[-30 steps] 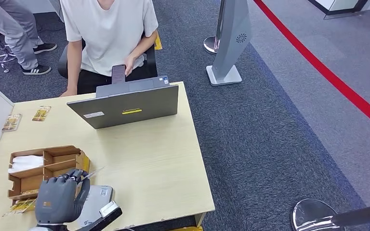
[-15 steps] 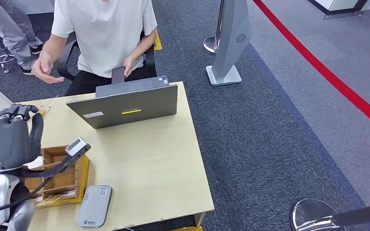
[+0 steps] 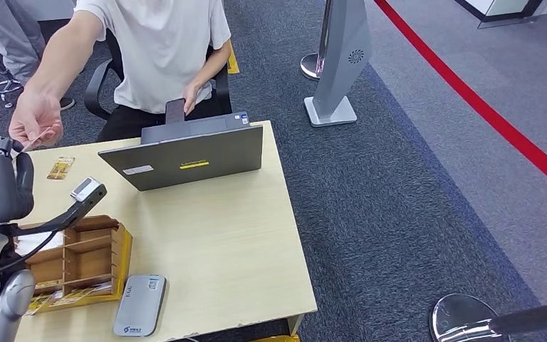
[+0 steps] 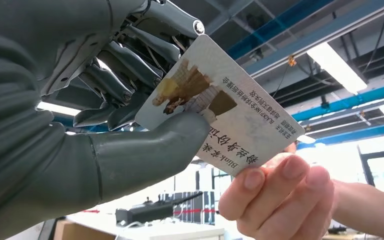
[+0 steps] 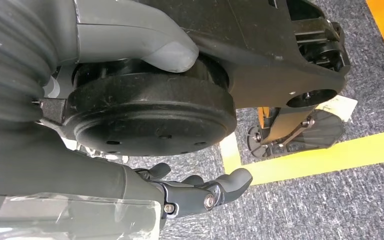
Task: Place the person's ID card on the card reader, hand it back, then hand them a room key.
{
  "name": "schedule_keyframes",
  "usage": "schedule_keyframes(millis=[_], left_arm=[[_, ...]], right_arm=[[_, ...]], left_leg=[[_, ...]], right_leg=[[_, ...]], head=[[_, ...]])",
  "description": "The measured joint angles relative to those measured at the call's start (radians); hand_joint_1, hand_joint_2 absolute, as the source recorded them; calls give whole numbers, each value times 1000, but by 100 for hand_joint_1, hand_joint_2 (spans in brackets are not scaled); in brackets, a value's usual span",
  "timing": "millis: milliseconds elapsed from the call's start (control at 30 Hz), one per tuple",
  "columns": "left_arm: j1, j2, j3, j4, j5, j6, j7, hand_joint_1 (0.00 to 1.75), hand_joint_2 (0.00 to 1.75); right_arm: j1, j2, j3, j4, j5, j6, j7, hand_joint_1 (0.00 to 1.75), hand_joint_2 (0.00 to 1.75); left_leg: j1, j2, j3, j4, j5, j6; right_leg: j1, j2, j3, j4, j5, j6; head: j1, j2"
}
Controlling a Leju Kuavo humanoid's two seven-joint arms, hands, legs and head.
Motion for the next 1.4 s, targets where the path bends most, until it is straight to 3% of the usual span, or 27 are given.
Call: schedule_keyframes(millis=[33,233,433,667,867,1100,1400], left_arm=[[0,0,0,2,6,-2,0,0,175],[13,-7,13,4,69,-3,-13,0,175],[82,-16,21,-74,139,-15,-36,0,175],[275,-1,20,-305,217,-180,-42,0,175],[455,52,15,-414,227,-199,-36,0,175],[601,95,12,-415,271,-195,58,0,175],[610,76,17,-295,285,-228,114,0,175]], right_arm=[[0,0,0,0,0,0,1,0,175],[-1,0,2,0,-9,3,-1,0,175],[1,0,2,0,-26,4,-9,0,175],[3,0,-10,0,-32,15,-19,0,175],[5,-1,-32,2,-32,22,-24,0,175],[7,-3,-52,3,-32,22,-26,0,175],[6,-4,-53,3,-32,16,-17,0,175]], left_leg=[[0,0,0,0,0,0],[0,0,0,0,0,0],[0,0,0,0,0,0],[0,2,-1,0,-2,0],[0,3,-2,0,-2,0],[0,4,-2,0,-2,0],[0,3,-2,0,-2,0]], right_leg=[[0,0,0,0,0,0],[0,0,0,0,0,0],[0,0,0,0,0,0],[0,2,-2,0,0,0],[0,2,-4,0,-1,0],[0,2,-5,0,-1,0],[0,1,-3,0,0,0]], head=[[0,0],[0,0],[0,0],[0,0],[0,0],[0,0],[0,0]])
